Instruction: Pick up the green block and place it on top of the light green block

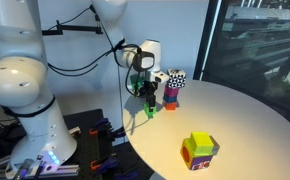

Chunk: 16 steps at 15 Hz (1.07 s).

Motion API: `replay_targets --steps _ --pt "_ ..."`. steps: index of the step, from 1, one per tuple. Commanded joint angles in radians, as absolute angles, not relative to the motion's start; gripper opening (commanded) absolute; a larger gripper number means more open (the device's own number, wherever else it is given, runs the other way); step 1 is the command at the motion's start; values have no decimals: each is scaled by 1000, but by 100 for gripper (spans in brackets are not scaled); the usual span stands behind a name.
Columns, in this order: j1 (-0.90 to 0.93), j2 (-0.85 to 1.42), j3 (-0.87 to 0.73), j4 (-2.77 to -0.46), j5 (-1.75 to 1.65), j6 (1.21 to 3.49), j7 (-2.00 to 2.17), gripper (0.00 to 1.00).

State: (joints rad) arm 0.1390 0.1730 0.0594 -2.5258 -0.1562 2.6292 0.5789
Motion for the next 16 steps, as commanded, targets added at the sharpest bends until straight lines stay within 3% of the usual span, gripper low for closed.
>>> replay_targets --steps 1,6,12,16 --pt "171 208 24 -2496 -197 2635 630 74" --pt "180 199 6 -2489 -174 2608 627 33" --pt "155 148 -5 -2495 -138 2551 599 25" --pt "127 109 -17 -2477 -126 2470 609 25"
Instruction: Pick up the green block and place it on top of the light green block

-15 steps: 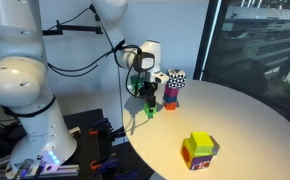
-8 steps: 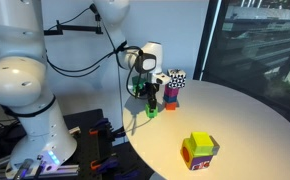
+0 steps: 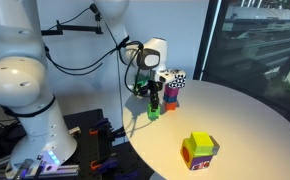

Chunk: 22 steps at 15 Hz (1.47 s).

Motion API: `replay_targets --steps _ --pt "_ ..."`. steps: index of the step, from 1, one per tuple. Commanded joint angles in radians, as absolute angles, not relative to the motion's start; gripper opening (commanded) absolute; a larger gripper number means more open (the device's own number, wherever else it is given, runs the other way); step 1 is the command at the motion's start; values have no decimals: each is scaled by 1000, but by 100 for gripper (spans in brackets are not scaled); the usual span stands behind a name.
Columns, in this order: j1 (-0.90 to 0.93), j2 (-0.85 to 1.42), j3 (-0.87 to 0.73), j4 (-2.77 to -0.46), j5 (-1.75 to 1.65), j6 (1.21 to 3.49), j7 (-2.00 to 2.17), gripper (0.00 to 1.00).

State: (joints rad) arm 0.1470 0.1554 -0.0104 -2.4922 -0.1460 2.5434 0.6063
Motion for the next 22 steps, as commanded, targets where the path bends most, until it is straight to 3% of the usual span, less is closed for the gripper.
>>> replay_targets --steps 1,22 --pt "117 99 -20 -2471 -123 2449 607 25" --pt "-46 -23 -66 -2354 -63 2283 666 25"
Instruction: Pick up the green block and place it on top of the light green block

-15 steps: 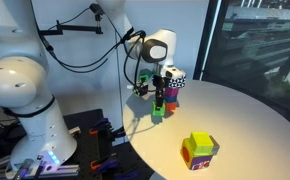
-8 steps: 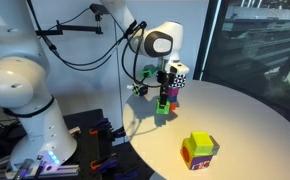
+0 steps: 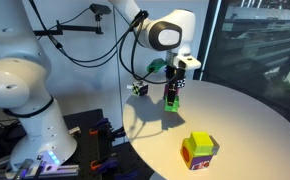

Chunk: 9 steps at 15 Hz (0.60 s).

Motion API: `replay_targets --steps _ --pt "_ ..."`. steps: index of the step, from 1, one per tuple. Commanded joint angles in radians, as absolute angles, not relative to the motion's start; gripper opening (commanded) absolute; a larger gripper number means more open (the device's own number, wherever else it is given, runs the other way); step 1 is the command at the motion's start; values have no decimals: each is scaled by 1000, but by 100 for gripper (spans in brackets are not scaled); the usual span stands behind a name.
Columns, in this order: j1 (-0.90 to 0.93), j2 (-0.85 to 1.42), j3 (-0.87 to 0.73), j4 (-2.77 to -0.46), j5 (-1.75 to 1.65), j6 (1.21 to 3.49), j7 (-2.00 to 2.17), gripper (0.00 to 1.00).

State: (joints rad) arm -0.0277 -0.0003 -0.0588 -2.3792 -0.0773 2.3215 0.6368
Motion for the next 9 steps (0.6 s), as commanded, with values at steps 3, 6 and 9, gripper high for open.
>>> replay_targets --steps 3,6,9 --pt "-66 -37 -77 -2341 -67 2276 695 25" --pt "-85 -41 -88 -2327 -77 2266 730 25" --pt "-105 -37 -102 -2313 -74 2256 748 25"
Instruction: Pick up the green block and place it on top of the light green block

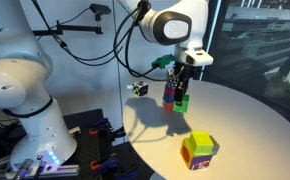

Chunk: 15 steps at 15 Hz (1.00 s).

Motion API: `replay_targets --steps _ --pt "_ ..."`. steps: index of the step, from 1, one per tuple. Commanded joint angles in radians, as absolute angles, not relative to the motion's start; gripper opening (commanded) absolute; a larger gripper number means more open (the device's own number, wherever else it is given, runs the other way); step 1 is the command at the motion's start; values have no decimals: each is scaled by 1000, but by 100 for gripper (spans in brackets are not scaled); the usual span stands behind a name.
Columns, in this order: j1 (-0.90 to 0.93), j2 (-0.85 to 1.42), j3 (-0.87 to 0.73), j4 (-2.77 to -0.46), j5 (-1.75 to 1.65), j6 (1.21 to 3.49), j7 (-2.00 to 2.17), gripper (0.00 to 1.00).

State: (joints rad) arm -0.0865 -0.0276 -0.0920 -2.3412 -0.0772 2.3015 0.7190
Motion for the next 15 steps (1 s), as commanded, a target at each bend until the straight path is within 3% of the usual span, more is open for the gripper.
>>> replay_targets --steps 1,15 --pt "-111 -32 -106 -2309 -74 2255 755 25" --pt "-197 -7 -186 -2279 -69 2255 815 25"
